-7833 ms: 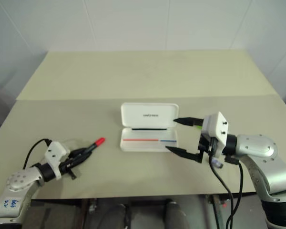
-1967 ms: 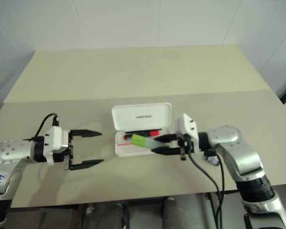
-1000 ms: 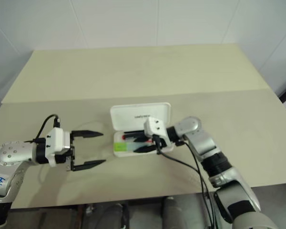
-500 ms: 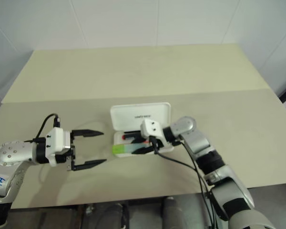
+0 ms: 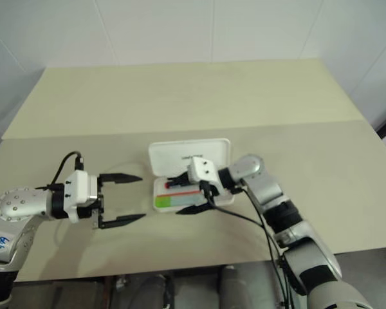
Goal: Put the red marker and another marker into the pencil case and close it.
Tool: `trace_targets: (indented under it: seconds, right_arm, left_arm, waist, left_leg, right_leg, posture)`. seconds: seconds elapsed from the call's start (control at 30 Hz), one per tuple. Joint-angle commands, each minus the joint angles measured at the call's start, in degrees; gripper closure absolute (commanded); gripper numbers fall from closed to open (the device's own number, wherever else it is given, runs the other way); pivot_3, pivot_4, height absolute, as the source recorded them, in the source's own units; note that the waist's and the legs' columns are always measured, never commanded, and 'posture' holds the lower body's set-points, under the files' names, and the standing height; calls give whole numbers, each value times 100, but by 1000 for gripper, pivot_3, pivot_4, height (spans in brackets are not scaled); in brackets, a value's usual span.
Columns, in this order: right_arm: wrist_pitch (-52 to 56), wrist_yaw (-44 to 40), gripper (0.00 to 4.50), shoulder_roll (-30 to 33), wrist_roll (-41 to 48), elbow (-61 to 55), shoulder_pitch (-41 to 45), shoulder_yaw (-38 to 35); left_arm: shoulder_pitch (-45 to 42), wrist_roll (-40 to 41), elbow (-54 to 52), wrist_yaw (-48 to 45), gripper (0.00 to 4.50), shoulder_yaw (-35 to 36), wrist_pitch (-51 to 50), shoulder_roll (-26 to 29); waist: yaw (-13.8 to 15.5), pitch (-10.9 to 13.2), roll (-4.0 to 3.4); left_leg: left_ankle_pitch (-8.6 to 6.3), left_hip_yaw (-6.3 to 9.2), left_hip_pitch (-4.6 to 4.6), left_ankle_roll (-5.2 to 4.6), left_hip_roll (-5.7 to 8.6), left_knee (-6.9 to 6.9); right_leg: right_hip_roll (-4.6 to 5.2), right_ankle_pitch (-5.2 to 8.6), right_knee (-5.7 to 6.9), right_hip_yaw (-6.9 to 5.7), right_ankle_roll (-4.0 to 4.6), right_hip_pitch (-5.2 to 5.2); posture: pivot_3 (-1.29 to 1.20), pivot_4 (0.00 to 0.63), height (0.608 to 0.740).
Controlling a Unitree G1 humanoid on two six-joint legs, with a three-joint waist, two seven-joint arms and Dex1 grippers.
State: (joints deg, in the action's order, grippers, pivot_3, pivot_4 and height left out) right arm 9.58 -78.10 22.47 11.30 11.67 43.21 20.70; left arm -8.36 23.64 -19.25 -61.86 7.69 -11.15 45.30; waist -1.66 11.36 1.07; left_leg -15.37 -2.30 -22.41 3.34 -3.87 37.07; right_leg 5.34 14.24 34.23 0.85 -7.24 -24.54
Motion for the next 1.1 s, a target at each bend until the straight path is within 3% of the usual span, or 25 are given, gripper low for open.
trace_targets:
  seconds: [0.03, 0.3, 0.6, 0.73, 0.9, 1.1]
  right_arm:
    - [557, 17, 25, 305, 536, -1031, -241, -444]
    - [2079, 913, 25, 1616, 1655, -3471, -2119, -2089]
    - [1750, 1556, 25, 2556, 1319, -3563, -4259, -3941]
    - [2190, 2419, 25, 2284, 1384, -4205, -4885, -4458]
    - [2185, 2597, 25, 1955, 1549, -4785, -6039, -4807]
    - [1766, 2564, 25, 1818, 1539, -4490, -6516, -4863]
  left_arm:
    - [-79, 171, -82, -2, 0, -47, -13, -72]
    - [-181, 368, -399, -4, 0, -455, -269, -287]
    - [-416, 401, -476, 5, 0, -824, -458, -478]
    - [-469, 433, -464, 24, 0, -897, -522, -537]
    - [-600, 402, -257, -149, 0, -1072, -489, -639]
    - [-976, 336, 102, -301, 0, -1122, -409, -680]
  waist:
    - [5, 0, 0]
    - [152, -1, 2]
    - [142, 2, 12]
    - [136, 3, 16]
    - [152, 1, 20]
    - [126, -5, 40]
  left_leg:
    - [0, 0, 0, 1, 0, 0]
    - [-9, -1, -12, 11, 0, 2]
    - [-6, -10, -3, 6, 1, 13]
    - [-3, -12, 2, 2, 4, 15]
    - [-4, -6, 9, 2, 4, 11]
    - [-4, -12, 10, 2, 9, 30]
  right_leg:
    - [0, 0, -1, 0, 0, 1]
    - [3, 7, -27, -5, 10, 1]
    - [0, 43, -37, 11, 75, 10]
    - [-3, 42, -37, 23, 75, 11]
    - [-13, 42, -37, 31, 76, 13]
    - [-10, 34, -44, 45, 79, 21]
  posture:
    - [0, 150, 740]
    - [0, 150, 740]
    - [0, 150, 740]
    - [0, 150, 740]
    - [0, 150, 740]
    - [0, 150, 740]
